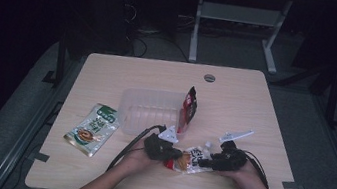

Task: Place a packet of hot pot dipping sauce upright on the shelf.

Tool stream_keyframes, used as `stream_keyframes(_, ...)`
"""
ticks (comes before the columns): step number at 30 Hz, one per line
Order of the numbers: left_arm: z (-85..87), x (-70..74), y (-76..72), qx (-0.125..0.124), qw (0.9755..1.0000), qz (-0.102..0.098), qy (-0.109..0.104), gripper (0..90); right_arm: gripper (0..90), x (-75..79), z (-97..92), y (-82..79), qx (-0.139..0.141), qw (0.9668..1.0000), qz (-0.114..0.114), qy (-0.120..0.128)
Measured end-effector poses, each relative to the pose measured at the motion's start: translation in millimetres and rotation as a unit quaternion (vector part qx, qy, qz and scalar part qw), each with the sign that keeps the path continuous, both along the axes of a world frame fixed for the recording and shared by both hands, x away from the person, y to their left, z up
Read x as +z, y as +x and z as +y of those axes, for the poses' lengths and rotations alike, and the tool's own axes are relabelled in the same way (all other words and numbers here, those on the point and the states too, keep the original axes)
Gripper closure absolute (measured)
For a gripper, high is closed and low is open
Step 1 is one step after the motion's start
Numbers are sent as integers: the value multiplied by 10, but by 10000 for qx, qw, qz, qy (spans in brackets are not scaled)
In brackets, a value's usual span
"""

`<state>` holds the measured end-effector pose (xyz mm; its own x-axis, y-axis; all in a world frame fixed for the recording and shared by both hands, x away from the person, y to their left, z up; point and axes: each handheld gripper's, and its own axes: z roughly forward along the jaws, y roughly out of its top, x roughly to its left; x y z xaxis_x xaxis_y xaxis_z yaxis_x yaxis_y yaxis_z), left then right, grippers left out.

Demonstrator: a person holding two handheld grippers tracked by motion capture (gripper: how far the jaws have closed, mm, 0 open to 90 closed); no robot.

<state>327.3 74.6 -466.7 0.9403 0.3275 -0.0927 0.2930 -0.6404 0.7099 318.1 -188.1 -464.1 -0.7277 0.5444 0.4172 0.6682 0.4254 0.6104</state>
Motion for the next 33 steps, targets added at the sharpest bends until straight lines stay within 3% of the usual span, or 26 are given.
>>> stream_keyframes(2, 0, 0, 0, -1, 10000, 0, 1, 857, 694, 0, 7, -1, 19, 10000, -27, 8)
stream_keyframes(6, 9, -2, 1, 13, 10000, 25, -31, 854, 780, 32, -4, -8, 95, 9997, -105, 221)
stream_keyframes(7, 13, -1, 3, -10, 10000, 15, -18, 854, 796, 48, -12, -12, 91, 9992, -72, 372)
stream_keyframes(10, 19, -1, 3, -15, 10000, 23, -41, 854, 811, 67, -29, -16, 108, 9982, -140, 567)
stream_keyframes(16, 30, 4, -2, -13, 9999, 64, -88, 852, 883, 139, 19, -46, 140, 9963, -229, 811)
stream_keyframes(22, 51, 40, -10, -54, 9999, 49, -137, 846, 896, 186, 39, -75, 175, 9944, -291, 1004)
stream_keyframes(27, 140, 174, -8, -144, 9997, 51, -212, 840, 897, 260, 5, -95, 222, 9918, -425, 1184)
stream_keyframes(33, 205, 257, -21, -208, 9993, 125, -272, 842, 898, 324, -10, -122, 269, 9912, -605, 1143)
